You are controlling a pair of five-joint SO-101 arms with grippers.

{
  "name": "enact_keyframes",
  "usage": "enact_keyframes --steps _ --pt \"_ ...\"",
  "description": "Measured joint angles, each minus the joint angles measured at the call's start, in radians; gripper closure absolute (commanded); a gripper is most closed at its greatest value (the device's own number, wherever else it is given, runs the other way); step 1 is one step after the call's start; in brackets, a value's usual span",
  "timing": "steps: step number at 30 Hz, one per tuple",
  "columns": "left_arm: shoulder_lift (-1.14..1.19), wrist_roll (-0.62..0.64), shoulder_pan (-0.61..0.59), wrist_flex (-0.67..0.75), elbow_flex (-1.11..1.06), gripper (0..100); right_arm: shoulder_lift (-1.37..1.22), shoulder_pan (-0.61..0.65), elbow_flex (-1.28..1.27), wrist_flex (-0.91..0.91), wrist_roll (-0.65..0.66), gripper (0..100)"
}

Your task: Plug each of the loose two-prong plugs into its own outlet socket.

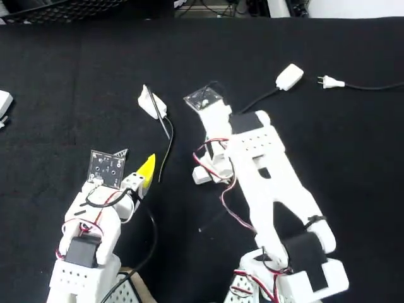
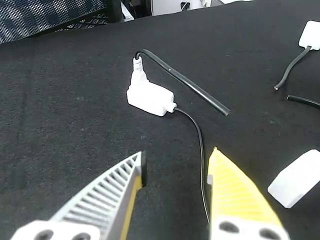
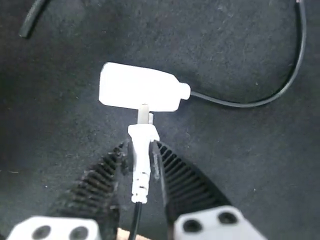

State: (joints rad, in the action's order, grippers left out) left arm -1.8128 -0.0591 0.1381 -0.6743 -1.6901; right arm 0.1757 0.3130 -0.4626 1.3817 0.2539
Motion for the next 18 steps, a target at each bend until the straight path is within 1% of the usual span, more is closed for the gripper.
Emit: enact_keyframes --steps 10,18 --pt "0.000 0.000 0.000 0.000 0.000 78 -0.152 0.002 0.037 -0.091 0.002 98.6" --pt "0.000 0.000 0.000 0.000 0.000 78 -0.236 0.003 0.186 -0.097 0.000 98.6"
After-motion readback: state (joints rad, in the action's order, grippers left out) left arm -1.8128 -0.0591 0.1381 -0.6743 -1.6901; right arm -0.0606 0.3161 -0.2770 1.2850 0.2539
